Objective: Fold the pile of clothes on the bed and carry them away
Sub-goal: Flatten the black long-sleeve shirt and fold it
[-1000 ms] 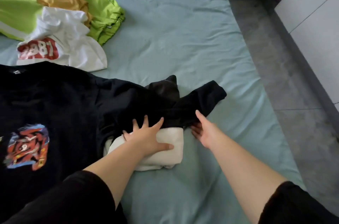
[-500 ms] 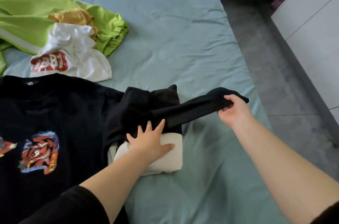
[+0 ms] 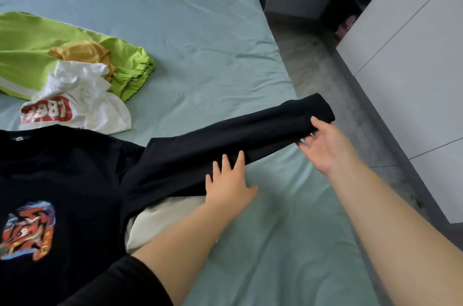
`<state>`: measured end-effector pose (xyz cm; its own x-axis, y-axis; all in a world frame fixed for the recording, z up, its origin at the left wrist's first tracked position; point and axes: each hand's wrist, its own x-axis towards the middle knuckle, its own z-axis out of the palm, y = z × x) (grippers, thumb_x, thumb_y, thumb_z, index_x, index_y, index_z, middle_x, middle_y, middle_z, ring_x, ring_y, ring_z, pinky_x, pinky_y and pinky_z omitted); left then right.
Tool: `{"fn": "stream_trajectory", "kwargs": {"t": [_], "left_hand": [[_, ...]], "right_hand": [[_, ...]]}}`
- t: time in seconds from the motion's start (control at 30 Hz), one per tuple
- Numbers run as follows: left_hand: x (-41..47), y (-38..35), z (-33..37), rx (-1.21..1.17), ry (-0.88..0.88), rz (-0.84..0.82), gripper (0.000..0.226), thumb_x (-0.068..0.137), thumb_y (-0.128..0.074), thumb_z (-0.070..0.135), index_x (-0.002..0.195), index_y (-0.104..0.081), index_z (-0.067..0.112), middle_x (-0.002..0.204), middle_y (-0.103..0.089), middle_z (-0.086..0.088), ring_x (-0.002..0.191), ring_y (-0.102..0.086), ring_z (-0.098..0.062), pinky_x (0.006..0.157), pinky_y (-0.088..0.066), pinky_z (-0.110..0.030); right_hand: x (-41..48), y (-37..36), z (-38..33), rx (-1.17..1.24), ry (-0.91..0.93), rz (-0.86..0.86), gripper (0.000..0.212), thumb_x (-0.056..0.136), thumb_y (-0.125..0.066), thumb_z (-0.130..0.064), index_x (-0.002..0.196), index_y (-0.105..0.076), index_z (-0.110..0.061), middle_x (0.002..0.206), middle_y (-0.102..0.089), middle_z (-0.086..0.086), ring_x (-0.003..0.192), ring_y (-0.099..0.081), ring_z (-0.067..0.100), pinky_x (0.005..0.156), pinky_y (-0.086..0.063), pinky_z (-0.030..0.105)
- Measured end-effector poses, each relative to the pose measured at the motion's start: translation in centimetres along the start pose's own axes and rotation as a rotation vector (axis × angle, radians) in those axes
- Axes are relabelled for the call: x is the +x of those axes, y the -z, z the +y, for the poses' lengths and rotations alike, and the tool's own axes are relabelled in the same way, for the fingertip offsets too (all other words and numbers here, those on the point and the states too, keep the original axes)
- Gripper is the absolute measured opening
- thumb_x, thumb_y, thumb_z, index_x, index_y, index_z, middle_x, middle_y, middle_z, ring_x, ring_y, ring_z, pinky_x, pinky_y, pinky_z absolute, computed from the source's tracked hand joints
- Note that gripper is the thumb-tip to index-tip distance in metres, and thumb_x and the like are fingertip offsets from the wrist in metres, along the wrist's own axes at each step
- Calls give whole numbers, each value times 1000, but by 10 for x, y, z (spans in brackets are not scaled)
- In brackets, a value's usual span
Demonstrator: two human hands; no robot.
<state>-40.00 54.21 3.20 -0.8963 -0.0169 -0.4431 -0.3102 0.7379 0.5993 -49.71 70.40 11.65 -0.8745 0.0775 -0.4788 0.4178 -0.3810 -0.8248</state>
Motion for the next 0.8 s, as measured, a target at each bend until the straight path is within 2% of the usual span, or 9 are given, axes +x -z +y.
{"fn": "stream_trajectory", "kwargs": {"t": [0.2, 0.3, 0.37, 0.4, 0.47, 0.53, 0.6, 0.7, 0.8], "left_hand": [[-3, 18, 54, -322, -415, 358, 89, 90, -59, 23, 153, 2, 36, 161, -6, 17, 149, -3, -9, 116, -21, -26], [-1, 39, 69, -674, -298, 447, 68, 91, -56, 17, 145, -26, 45, 145, -44, 19, 134, -39, -1, 102, -36, -21], [0, 55, 63, -871, -187, 494, 36, 92, -49, 16, 121, -54, 37, 108, -65, 20, 105, -59, -4, 85, -43, -22], [-1, 63, 56, -903, -152, 522, 24, 93, -47, 17, 107, -57, 33, 90, -64, 20, 89, -60, -4, 77, -42, -24], [-4, 79, 39, -932, -130, 576, 11, 95, -47, 22, 96, -57, 27, 77, -59, 16, 75, -55, -2, 70, -41, -27], [-9, 97, 18, -969, -128, 614, 10, 96, -50, 27, 97, -59, 22, 80, -61, 13, 78, -58, -6, 73, -45, -29], [-16, 119, -12, -1017, -116, 659, 10, 94, -54, 28, 97, -62, 22, 84, -64, 10, 83, -61, -9, 79, -50, -31], [-32, 154, -79, -1053, -87, 740, 2, 90, -61, 30, 89, -63, 32, 86, -68, 10, 79, -63, 3, 75, -51, -22], [-53, 182, -171, -994, 21, 788, 8, 84, -69, 32, 89, -70, 26, 87, -72, 2, 83, -67, -6, 79, -55, -28]], "right_hand": [[-33, -19, 8, -204, 122, -218, 31, 93, -55, -9, 123, -61, -11, 112, -70, 4, 98, -67, 15, 88, -51, 27], [-47, -39, 14, -350, 157, -395, 30, 91, -61, -26, 119, -66, -16, 118, -69, 0, 112, -63, 9, 92, -44, 22], [-52, -42, 22, -303, 164, -342, 35, 87, -59, -47, 110, -71, -23, 118, -69, -7, 114, -60, 2, 97, -39, 25], [-55, -39, 32, -241, 138, -255, 38, 87, -54, -54, 102, -73, -24, 112, -71, -8, 108, -64, 3, 96, -39, 28], [-62, -32, 73, -142, -54, -131, 53, 88, -45, -62, 88, -72, -16, 93, -75, 2, 93, -69, 17, 87, -43, 34], [-79, -35, 136, -187, -392, -258, 76, 84, -36, -73, 101, -68, -6, 99, -73, 12, 93, -69, 26, 85, -48, 38], [-95, -58, 196, -188, -649, -444, 91, 79, -33, -81, 124, -59, -6, 118, -68, 15, 105, -67, 27, 99, -47, 42], [-102, -115, 257, 61, -698, -460, 93, 74, -44, -79, 138, -47, -12, 127, -64, 8, 118, -61, 24, 108, -40, 44], [-98, -170, 294, 274, -616, -273, 84, 74, -53, -74, 137, -46, -18, 120, -69, 4, 114, -63, 22, 96, -48, 42]]}}
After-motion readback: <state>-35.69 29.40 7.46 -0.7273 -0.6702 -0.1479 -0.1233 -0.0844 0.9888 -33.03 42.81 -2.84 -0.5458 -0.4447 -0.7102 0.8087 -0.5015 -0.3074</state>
